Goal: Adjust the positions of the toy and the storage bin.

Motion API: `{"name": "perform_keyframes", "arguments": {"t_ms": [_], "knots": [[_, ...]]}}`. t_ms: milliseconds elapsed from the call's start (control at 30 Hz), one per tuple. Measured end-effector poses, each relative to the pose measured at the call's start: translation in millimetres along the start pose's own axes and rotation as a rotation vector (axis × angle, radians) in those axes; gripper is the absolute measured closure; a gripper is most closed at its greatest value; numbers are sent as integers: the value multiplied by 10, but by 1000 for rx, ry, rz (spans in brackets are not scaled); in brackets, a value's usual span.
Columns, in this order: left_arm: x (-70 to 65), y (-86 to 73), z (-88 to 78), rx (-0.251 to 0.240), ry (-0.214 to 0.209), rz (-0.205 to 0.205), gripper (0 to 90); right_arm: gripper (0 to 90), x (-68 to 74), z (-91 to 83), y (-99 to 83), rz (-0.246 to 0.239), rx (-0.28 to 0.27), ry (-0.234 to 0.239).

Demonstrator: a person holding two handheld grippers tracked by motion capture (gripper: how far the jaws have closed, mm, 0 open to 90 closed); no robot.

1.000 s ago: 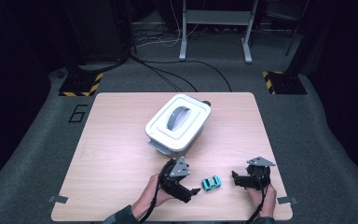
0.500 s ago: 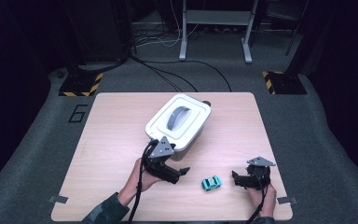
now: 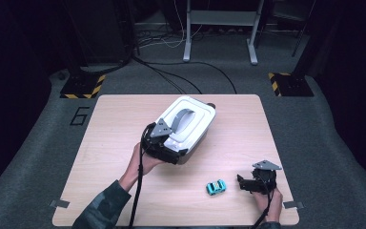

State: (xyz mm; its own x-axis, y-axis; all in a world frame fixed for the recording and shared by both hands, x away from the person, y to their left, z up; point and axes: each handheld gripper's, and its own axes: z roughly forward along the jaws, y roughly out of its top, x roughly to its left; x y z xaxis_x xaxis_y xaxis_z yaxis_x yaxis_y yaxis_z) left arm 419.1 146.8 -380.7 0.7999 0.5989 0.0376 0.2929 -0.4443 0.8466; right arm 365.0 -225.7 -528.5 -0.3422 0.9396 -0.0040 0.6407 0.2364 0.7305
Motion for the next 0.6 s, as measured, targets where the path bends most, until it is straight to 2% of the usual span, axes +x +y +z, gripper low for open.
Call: {"name": "perform_keyframes", "arguments": {"t_ms": [367, 467, 533, 567, 600], "knots": [[431, 166, 302, 42, 71, -84, 56, 67, 0, -1, 0, 0, 0, 0], [517, 216, 412, 59, 85, -104, 162, 68, -2, -1, 0, -2, -1, 0], [545, 243, 490, 77, 104, -109, 169, 68, -2, -1, 0, -2, -1, 0], [559, 261, 541, 90, 114, -112, 291, 69, -3, -1, 0, -2, -2, 1], [559, 261, 541, 90, 114, -112, 294, 69, -3, -1, 0, -2, -2, 1]]}}
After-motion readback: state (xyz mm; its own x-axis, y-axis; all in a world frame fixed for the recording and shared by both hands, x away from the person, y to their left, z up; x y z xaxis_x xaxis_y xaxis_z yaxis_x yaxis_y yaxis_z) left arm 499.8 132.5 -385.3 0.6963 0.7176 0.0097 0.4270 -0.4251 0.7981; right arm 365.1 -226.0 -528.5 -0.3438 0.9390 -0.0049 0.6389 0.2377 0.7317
